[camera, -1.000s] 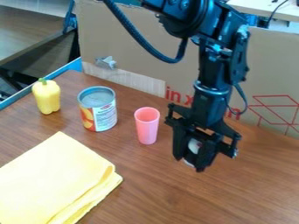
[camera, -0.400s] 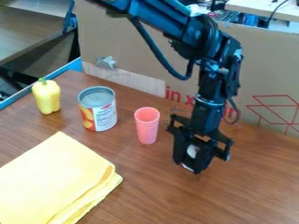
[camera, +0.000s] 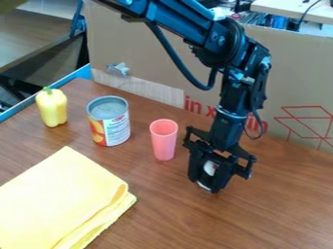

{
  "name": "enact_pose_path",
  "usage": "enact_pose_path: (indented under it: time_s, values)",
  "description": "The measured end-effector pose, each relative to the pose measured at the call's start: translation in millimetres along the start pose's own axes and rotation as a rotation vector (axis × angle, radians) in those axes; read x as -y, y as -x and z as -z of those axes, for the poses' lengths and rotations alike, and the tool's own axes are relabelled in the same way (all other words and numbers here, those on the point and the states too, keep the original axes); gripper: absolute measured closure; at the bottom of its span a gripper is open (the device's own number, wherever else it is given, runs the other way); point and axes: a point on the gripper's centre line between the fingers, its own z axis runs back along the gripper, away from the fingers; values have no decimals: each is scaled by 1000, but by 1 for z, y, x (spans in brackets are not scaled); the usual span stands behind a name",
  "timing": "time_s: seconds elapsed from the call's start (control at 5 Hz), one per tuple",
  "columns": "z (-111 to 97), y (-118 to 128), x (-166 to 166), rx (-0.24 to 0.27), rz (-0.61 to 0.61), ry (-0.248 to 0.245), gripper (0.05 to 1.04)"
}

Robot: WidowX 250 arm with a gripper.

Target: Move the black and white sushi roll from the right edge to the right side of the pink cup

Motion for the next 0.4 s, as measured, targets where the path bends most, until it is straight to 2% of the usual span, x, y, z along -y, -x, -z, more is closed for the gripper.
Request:
enact_pose_path:
  time_s: [0.2,0.4]
  values:
    - [1,-2,-4,11,-13,28,482]
    - [7,0,-9,-1,-56,85,176]
